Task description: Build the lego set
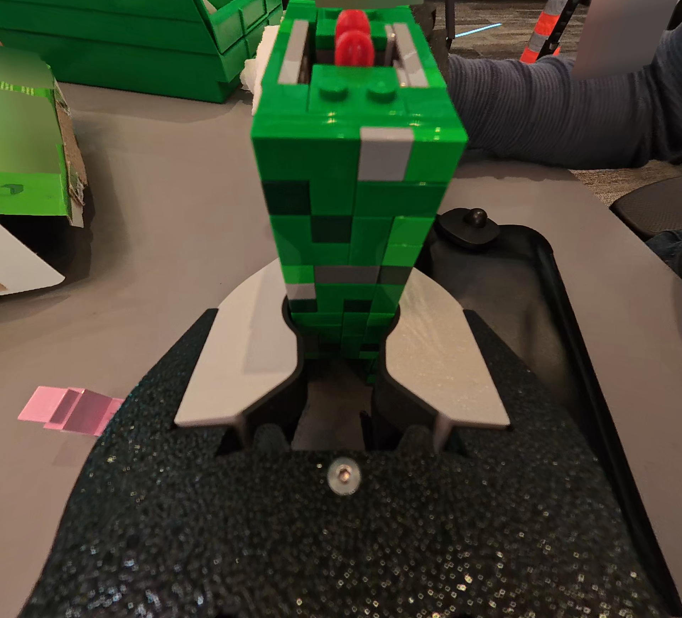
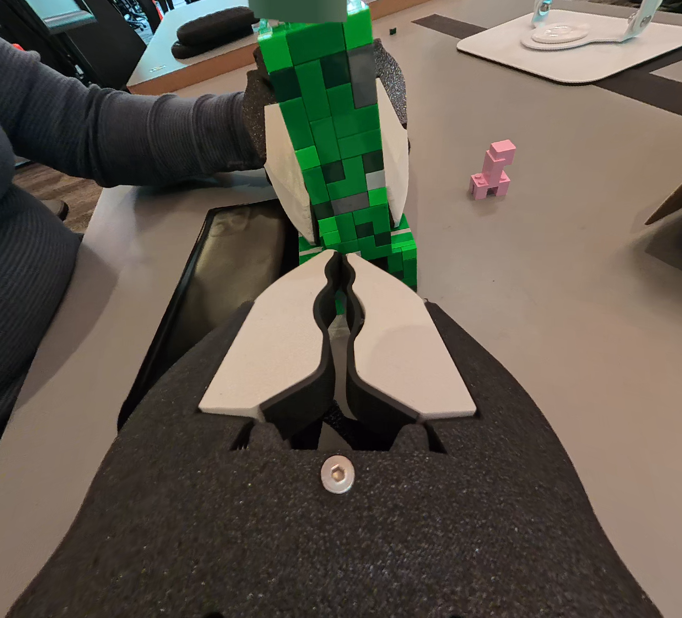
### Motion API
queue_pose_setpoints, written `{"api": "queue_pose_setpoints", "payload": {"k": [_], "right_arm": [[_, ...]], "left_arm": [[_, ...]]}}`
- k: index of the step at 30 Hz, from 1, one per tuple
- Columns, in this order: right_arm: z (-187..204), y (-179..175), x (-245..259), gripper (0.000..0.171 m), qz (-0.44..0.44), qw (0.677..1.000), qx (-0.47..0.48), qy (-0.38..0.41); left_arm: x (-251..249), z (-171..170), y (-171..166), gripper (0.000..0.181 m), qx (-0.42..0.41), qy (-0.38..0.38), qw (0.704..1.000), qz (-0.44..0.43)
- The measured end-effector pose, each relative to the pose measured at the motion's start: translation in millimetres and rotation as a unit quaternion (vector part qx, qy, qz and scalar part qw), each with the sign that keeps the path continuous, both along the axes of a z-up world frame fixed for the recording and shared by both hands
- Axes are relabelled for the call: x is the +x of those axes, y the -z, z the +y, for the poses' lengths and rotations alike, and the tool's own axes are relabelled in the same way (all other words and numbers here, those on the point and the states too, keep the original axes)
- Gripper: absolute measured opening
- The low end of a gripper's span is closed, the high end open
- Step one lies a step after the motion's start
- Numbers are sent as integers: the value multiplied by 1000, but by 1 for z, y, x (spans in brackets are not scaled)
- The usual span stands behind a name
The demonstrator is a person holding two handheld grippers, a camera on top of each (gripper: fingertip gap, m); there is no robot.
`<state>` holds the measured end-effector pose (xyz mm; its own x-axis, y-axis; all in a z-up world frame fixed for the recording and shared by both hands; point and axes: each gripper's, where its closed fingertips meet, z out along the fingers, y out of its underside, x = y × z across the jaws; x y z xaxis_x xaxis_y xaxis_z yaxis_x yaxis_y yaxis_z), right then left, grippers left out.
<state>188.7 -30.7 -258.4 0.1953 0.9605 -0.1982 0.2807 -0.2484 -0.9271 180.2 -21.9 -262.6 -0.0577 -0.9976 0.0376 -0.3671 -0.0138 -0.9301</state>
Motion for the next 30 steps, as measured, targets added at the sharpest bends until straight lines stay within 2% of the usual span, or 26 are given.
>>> {"api": "queue_pose_setpoints", "payload": {"k": [30], "right_arm": [[7,-4,2,0,24,999,-25,5]], "left_arm": [[0,0,0,41,1,4,1000,4]]}}
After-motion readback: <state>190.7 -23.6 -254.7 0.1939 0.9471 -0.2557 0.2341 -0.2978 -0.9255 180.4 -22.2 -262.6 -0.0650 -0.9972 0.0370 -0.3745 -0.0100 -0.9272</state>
